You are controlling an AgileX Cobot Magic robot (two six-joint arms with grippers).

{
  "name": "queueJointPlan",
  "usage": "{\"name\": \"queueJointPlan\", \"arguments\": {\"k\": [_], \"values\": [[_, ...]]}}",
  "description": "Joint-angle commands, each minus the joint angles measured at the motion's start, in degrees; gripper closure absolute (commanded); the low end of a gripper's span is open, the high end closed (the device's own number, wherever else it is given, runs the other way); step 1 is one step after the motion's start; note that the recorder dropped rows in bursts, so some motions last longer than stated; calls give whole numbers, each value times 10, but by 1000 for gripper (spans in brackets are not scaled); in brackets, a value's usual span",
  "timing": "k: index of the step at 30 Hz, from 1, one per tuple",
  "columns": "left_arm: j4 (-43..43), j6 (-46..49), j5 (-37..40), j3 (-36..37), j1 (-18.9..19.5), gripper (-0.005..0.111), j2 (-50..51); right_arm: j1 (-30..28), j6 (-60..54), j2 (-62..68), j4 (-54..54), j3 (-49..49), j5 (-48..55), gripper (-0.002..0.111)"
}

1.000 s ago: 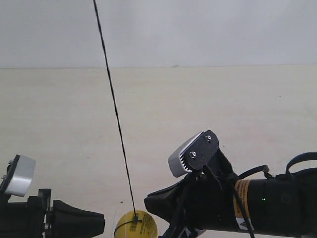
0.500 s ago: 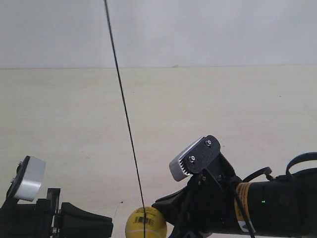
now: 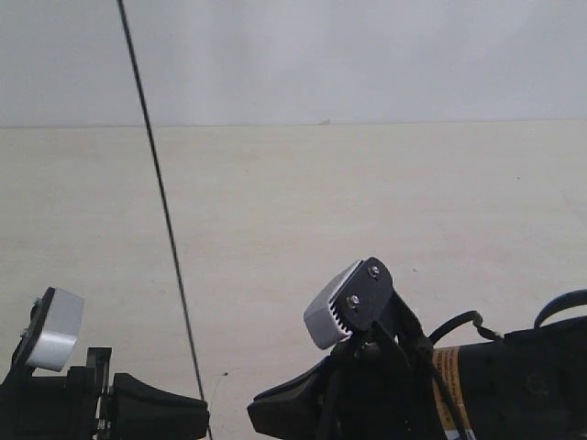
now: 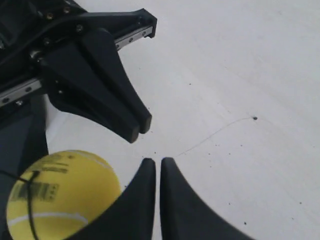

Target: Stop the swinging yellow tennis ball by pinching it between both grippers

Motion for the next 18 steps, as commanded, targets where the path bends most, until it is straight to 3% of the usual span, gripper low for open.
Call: {"name": "queueJointPlan", "arguments": {"k": [1,5,13,18], "values": [[-4,4,-6,-1,-4,102,2,1,-12,-1,-6,-2,58,108],[-4,4,-6,-1,-4,102,2,1,0,-1,-6,0,99,108],[-9,4,-6,-1,-4,102,2,1,145,-1,-145,1,47,108],[-11,4,-6,-1,-4,102,2,1,163,-1,-165,1,47,108]]}}
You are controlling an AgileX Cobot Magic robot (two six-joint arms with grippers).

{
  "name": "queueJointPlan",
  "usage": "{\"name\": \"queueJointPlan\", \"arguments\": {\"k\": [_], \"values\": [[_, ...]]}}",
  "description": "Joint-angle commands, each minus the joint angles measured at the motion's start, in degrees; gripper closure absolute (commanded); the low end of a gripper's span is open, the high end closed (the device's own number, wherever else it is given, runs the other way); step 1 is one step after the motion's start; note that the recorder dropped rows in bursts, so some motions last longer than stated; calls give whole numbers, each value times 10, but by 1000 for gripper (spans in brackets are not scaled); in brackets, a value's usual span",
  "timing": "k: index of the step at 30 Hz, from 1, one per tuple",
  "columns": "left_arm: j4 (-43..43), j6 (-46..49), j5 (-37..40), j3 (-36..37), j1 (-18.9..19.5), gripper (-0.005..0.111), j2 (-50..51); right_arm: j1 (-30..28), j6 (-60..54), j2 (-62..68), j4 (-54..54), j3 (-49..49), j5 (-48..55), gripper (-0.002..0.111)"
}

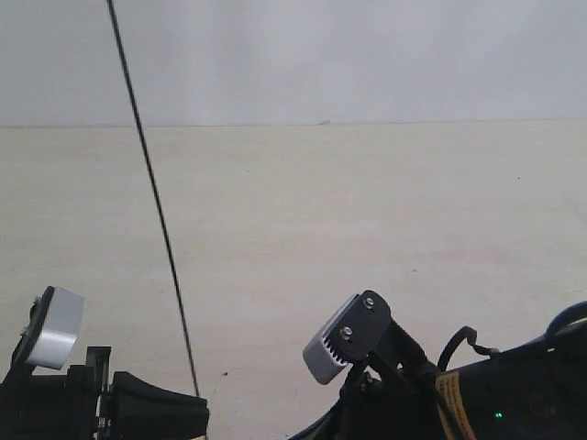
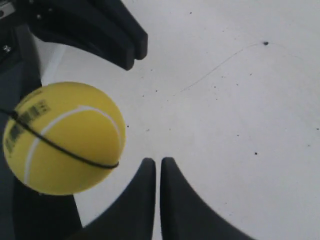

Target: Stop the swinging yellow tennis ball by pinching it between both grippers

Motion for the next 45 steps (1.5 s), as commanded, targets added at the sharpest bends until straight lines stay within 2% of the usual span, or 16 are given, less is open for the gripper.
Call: {"name": "queueJointPlan", "arguments": {"k": [1,6,12,17,23,30,35,45], "values": [[-6,4,-6,-1,-4,102,2,1,16,-1,-21,1,-8,108],[-11,4,-6,-1,-4,102,2,1,30,-1,-36,1,-11,108],[-95,-8,-6,-1,-4,102,2,1,77,-1,-80,1,-28,108],[-167,-47,50,2,-4,102,-18,1,80,-1,-96,1,-32,108],[-62,-117,66,6,-4,102,-50,1,68,-1,-96,1,-28,108],[-31,-125,58,3,-4,102,-50,1,-27,-1,15,1,-8,108],[-26,-113,34,1,-4,102,-50,1,-80,-1,91,1,-62,108],[-19,-101,17,1,-4,102,-50,1,-102,-1,126,1,-68,108]]}}
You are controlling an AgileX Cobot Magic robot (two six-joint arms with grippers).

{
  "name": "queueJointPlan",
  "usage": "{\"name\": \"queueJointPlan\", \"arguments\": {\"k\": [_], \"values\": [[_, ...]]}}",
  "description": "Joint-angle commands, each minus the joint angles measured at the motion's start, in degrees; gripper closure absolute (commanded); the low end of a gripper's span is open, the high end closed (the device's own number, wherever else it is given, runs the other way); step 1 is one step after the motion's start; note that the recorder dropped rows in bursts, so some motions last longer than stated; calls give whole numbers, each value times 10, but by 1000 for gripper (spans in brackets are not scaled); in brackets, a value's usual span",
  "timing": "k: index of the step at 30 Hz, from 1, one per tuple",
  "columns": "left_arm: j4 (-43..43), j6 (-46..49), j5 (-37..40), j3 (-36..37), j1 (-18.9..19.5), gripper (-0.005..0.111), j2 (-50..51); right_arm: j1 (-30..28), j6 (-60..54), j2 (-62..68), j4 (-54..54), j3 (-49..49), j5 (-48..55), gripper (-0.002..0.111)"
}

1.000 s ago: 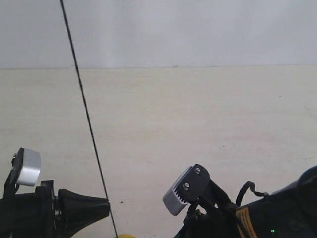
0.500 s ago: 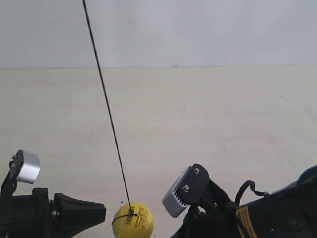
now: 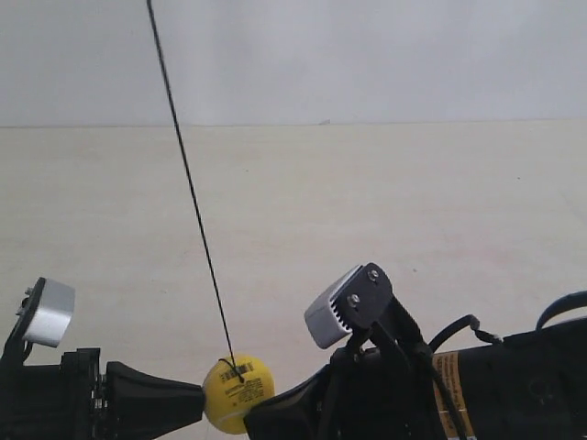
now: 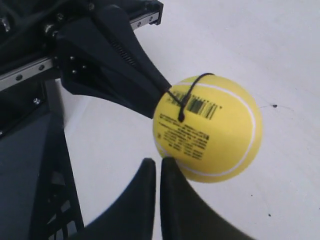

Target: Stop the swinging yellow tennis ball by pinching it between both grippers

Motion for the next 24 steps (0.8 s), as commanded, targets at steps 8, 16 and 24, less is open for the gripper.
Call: {"name": "queueJointPlan", "arguments": {"k": [8,16,24], "values": [[1,8,-10,0,-4,102,-4,1,-20,-1,16,1,0,108],[3,8,-10,0,-4,102,-4,1,-51,-1,39,1,46,108],[5,8,-10,0,-4,102,-4,1,-51,-1,39,1,46,108]]}}
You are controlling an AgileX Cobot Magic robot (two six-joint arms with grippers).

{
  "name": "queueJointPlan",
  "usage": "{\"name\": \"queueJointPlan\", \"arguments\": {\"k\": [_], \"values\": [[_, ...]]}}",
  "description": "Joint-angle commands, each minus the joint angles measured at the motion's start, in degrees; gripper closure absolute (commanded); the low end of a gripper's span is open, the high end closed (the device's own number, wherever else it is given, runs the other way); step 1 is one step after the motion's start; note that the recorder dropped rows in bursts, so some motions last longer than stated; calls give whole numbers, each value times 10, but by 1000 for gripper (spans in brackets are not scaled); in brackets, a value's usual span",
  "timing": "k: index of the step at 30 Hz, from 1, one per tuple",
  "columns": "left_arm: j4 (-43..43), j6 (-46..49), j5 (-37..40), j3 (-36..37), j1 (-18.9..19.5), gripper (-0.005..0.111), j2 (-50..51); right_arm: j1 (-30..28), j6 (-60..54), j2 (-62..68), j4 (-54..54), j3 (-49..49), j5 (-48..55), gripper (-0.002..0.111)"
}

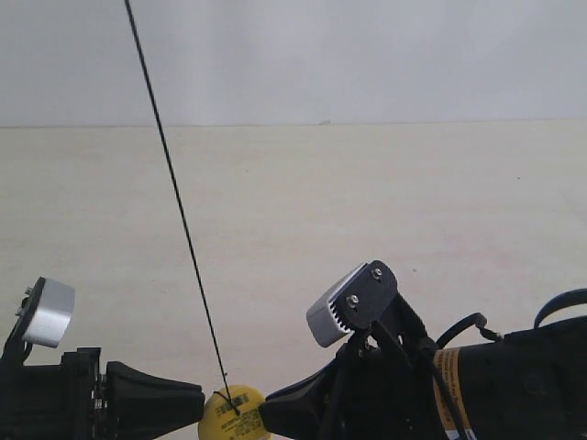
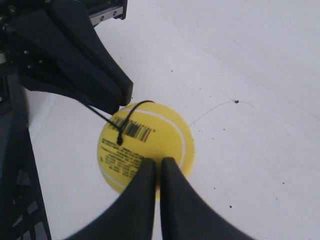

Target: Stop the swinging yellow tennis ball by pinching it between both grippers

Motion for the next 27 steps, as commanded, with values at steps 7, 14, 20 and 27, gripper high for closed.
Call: {"name": "queueJointPlan", "arguments": {"k": [7,14,20,27], "values": [[12,3,-8,0,-5,102,-4,1,0,-1,2,1,1,108],[13,3,-21,0,-5,102,35,1,0,-1,1,1,1,108],[15,12,-31,0,-5,102,46,1,19,-1,-31,1,2,108],[19,12,-31,0,-5,102,46,1,92,-1,-140,1,2,108]]}}
